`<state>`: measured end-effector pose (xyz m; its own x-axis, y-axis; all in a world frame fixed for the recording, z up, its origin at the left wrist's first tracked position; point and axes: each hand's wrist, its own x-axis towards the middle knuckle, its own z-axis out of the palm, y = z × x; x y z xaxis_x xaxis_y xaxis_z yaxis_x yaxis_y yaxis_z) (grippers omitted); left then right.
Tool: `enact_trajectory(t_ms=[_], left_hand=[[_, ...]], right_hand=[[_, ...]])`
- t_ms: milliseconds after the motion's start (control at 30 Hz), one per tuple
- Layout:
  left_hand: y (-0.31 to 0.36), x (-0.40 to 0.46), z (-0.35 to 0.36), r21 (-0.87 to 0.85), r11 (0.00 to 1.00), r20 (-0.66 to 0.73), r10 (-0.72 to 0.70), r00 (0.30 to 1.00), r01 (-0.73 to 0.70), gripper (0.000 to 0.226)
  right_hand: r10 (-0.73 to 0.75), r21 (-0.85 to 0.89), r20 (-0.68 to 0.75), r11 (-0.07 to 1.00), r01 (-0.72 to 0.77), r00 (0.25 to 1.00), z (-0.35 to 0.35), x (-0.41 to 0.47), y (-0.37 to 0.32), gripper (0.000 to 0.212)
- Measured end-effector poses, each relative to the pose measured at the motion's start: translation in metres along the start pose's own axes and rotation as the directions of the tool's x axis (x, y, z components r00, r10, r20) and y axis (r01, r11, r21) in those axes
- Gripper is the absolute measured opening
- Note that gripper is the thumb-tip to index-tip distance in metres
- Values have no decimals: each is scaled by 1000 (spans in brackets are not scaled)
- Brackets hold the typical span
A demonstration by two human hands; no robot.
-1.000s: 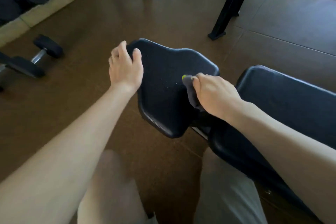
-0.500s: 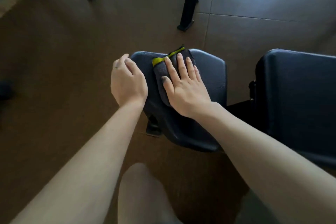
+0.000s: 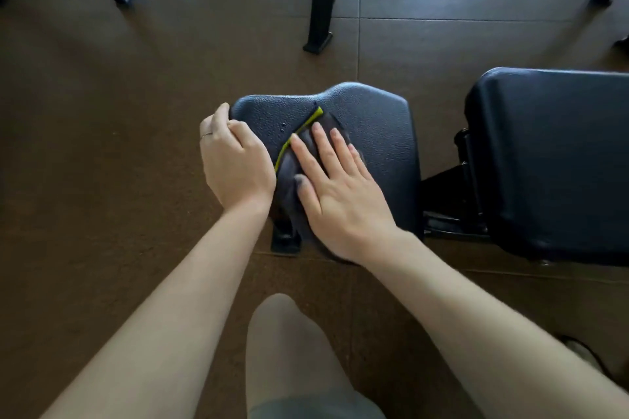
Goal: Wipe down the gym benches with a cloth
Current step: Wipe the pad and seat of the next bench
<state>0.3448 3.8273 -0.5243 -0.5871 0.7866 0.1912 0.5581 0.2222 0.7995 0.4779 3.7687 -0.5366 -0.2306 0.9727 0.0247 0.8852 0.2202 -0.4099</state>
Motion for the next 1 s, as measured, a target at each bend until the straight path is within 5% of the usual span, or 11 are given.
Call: enact_trajectory(t_ms=[167, 267, 400, 667, 1000], left_hand=[[1, 2, -5, 17, 1000, 80, -27, 996, 26, 46], [6, 13, -9, 66, 996, 165, -73, 984, 63, 44], [24, 36, -7, 192, 968, 272, -209, 939, 160, 44], [28, 26, -2, 228, 960, 122, -191, 974, 160, 39], [29, 22, 1, 218, 965, 82, -169, 982, 148, 40]], right_hand=[[94, 45, 43, 994, -96, 995, -7, 60, -2, 57], [43, 27, -46, 999, -42, 998, 1, 5, -7, 59], [41, 24, 37, 999, -42, 998, 0, -27, -8, 63], [164, 54, 56, 985, -167, 985, -15, 102, 22, 65], [48, 39, 34, 998, -49, 998, -4, 27, 12, 66]])
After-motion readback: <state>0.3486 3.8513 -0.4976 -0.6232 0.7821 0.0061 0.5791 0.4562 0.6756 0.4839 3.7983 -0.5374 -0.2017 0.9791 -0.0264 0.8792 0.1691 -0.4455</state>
